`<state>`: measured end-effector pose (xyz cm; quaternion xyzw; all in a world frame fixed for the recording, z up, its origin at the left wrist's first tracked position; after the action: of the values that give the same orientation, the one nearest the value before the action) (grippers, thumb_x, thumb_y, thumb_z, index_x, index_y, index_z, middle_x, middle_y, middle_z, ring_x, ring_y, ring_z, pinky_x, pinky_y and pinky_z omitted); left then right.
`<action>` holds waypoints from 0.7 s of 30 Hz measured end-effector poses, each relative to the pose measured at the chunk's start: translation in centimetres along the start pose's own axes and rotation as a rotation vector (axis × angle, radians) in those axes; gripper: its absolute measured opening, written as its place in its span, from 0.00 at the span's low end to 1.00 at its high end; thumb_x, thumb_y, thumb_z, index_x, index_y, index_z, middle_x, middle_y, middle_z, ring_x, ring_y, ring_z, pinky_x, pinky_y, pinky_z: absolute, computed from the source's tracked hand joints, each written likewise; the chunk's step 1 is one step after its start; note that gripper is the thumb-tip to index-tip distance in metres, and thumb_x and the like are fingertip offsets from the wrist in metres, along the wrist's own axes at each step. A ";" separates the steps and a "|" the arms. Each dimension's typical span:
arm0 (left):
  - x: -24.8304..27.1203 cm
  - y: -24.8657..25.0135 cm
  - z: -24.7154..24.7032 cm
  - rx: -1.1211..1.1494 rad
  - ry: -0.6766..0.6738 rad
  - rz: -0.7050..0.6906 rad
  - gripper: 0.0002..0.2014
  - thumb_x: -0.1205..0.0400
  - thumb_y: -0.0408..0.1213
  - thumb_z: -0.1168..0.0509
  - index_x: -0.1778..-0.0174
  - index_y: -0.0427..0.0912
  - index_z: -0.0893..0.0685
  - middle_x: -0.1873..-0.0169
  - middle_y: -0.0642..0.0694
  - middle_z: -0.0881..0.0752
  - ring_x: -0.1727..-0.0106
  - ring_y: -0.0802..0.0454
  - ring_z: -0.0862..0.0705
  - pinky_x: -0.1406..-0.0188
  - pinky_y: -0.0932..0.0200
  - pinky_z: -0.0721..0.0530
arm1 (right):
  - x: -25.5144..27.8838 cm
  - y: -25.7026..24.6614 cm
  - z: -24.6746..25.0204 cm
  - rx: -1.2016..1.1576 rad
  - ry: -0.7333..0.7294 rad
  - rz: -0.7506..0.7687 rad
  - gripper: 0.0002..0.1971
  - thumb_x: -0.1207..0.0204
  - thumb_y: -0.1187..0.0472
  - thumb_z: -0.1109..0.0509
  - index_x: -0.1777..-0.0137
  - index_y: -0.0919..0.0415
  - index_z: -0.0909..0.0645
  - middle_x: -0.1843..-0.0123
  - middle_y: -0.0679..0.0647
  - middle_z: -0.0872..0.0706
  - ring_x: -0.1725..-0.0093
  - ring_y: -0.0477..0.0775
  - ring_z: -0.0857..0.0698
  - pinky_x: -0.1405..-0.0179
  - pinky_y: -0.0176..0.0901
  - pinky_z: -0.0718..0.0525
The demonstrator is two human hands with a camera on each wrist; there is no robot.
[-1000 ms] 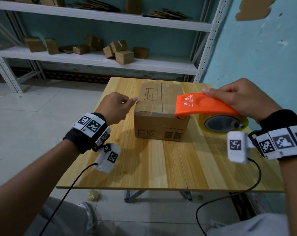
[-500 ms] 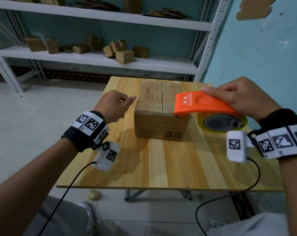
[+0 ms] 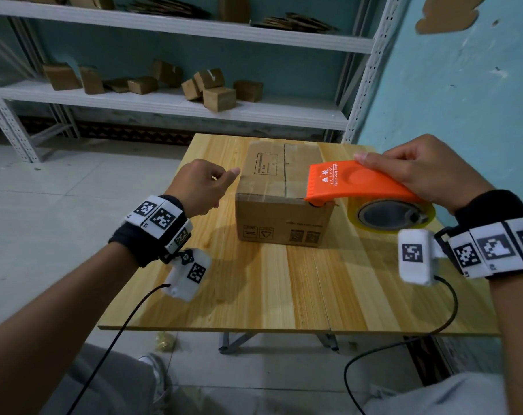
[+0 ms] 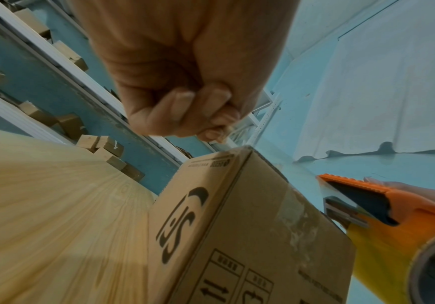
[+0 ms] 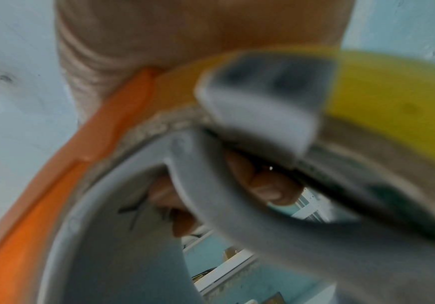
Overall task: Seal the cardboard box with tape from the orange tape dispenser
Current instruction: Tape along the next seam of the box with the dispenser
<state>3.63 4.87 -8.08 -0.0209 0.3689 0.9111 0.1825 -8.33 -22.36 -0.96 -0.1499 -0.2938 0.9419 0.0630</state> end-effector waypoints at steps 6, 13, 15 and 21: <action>0.0 -0.1 0.0 -0.011 -0.002 -0.007 0.23 0.14 0.54 0.44 0.65 0.41 0.17 0.78 0.45 0.21 0.81 0.52 0.25 0.81 0.63 0.27 | -0.1 0.0 0.1 0.001 0.009 0.011 0.27 0.31 0.31 0.33 0.64 0.56 0.11 0.71 0.51 0.14 0.69 0.49 0.15 0.65 0.39 0.25; -0.1 -0.2 0.0 -0.021 0.002 -0.001 0.23 0.14 0.54 0.44 0.70 0.43 0.20 0.80 0.47 0.22 0.83 0.53 0.27 0.82 0.65 0.29 | -0.1 0.0 0.0 -0.003 0.012 0.008 0.27 0.29 0.33 0.32 0.62 0.59 0.10 0.69 0.54 0.13 0.67 0.50 0.15 0.64 0.41 0.23; -0.1 -0.2 -0.1 -0.021 -0.005 0.002 0.22 0.14 0.54 0.44 0.69 0.44 0.21 0.80 0.46 0.22 0.82 0.53 0.27 0.83 0.65 0.29 | -0.1 0.0 -0.1 -0.003 0.011 0.006 0.26 0.27 0.34 0.32 0.62 0.60 0.10 0.68 0.54 0.13 0.67 0.51 0.15 0.65 0.40 0.23; 0.1 -0.1 -0.2 -0.020 -0.009 0.011 0.21 0.14 0.53 0.44 0.70 0.47 0.23 0.79 0.46 0.22 0.82 0.53 0.26 0.83 0.65 0.30 | 0.0 0.0 -0.2 0.003 0.005 0.003 0.28 0.29 0.32 0.33 0.61 0.60 0.10 0.68 0.55 0.13 0.66 0.51 0.14 0.64 0.41 0.22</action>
<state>3.55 4.83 -8.26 -0.0165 0.3591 0.9158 0.1791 -8.22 -22.25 -1.10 -0.1527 -0.2920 0.9421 0.0626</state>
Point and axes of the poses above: each hand's wrist, its own x-axis away from the middle knuckle, its own z-axis out of the back of the hand, y = z × x, the point moved 7 cm from there along -x, towards the middle knuckle
